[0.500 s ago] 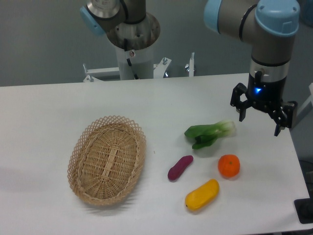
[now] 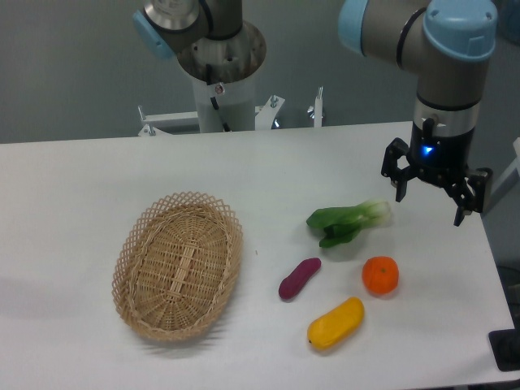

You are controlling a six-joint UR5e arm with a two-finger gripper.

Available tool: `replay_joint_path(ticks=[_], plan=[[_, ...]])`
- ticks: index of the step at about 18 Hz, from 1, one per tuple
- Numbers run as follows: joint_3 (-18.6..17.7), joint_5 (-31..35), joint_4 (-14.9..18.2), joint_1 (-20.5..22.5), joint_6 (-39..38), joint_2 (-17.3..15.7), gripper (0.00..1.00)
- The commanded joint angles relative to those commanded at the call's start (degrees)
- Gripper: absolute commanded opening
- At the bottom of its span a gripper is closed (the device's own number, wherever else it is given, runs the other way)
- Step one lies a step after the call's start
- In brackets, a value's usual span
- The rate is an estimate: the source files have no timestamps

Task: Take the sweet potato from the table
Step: 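Move the open gripper down over the purple sweet potato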

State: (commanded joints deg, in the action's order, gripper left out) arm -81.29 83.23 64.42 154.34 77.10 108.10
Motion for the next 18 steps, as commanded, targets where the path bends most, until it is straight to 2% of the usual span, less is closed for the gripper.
replay_joint_path(ticks=[4, 8, 10, 12, 14, 16, 18], plan=[[-0.18, 0.00, -0.09, -2.46, -6.95, 1.84, 1.00], [-0.62, 0.00, -0.09, -5.01, -10.47, 3.16, 1.00], [-3.94, 0.35, -0.70, -6.15, -12.23, 3.16, 1.00], [-6.76, 0.61, -3.94, -7.29, -13.11, 3.69, 1.00], [-11.23, 0.70, -7.63, -8.18, -12.77, 3.87, 1.00], [-15.02, 0.62, -12.89, -8.44, -12.41, 4.30, 1.00], [-16.87, 0.70, -14.76, -9.23, -12.24, 5.27, 1.00]])
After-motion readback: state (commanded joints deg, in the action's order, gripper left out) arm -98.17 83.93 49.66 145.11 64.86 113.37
